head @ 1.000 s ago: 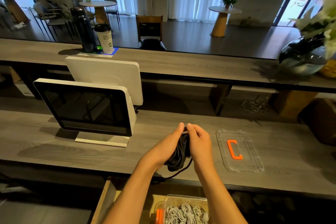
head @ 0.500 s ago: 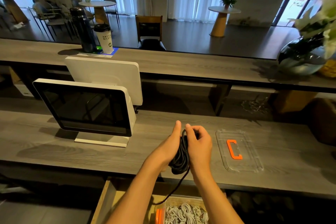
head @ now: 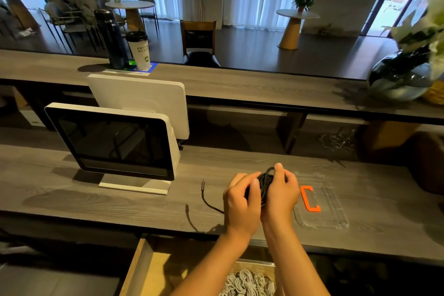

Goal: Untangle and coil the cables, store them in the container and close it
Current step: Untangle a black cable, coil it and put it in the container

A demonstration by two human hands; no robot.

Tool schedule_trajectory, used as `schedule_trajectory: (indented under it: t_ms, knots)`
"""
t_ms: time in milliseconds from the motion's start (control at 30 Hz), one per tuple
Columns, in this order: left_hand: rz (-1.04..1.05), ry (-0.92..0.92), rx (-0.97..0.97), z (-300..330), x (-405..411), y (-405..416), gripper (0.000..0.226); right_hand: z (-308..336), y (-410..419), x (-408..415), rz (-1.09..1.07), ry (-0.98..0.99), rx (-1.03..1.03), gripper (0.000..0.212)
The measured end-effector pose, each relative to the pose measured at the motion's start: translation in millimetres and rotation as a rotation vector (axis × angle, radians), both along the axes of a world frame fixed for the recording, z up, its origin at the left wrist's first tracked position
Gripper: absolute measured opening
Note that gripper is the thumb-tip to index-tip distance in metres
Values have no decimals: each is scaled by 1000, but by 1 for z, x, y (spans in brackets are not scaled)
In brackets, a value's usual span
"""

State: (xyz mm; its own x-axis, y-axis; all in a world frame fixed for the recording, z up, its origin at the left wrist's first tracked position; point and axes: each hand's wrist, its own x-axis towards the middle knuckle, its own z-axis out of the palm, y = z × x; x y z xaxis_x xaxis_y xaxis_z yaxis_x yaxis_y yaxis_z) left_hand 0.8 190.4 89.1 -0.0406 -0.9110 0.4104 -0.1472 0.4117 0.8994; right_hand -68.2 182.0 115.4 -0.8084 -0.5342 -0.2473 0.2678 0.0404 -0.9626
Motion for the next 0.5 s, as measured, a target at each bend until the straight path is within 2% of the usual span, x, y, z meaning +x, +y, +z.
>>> schedule_trajectory:
  t_ms: [100, 200, 333, 400, 500]
  knots:
    - [88, 56, 22, 2, 13, -13, 42, -4, 2, 7, 173, -90, 49, 22]
    - [163, 142, 134, 8, 26, -24, 40, 0, 5, 14, 298, -62, 57, 18]
    - [187, 236, 234, 15, 34, -26, 42, 5, 4, 23, 376, 23, 56, 26]
    - [115, 158, 84, 14, 38, -26, 42, 4, 4, 23, 317, 29, 32, 30]
    - [-13, -83, -245, 8, 45, -27, 28, 2, 4, 20, 239, 32, 11, 34]
